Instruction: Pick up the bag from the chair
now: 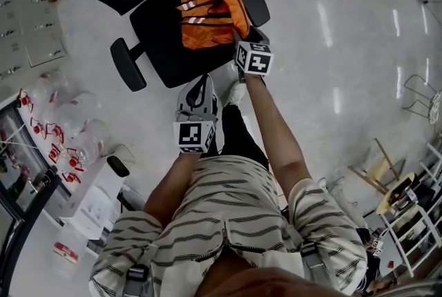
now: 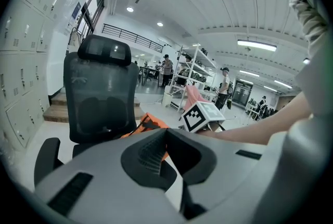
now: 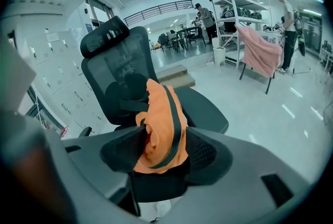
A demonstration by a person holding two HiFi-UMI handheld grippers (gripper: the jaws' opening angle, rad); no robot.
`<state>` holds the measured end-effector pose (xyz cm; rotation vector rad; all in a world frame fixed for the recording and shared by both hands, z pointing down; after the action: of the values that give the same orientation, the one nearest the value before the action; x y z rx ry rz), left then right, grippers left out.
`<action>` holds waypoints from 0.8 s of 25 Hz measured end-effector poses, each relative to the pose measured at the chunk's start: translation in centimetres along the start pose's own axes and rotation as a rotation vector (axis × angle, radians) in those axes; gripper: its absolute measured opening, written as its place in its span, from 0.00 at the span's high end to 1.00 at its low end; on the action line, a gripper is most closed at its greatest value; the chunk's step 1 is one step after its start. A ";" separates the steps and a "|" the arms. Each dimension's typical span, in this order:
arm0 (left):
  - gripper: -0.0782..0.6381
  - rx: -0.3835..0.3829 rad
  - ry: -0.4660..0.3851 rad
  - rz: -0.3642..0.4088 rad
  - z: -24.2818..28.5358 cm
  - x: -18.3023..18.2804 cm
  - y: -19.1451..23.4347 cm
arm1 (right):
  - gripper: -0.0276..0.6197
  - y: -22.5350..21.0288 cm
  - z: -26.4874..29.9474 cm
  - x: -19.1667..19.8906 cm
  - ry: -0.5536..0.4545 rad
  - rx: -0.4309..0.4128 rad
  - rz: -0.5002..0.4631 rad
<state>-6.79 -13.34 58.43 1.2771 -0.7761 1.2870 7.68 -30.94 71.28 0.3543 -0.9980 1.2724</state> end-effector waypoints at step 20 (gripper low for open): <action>0.86 -0.017 -0.008 -0.015 0.0 -0.1 0.7 | 0.91 -0.2 0.8 0.5 0.008 -0.013 0.075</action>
<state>-7.51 -13.52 58.56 1.2734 -0.7805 1.2617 7.57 -31.22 72.18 0.3041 -1.0204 1.3338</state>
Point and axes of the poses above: the fingertips, and each gripper's own axes: z forward along the fingers, y to its left, x out of its underside, the point moved 8 cm from there along -z, backward along the fingers, and after that the axes turned 13 degrees about -y, right-handed, at the moved point
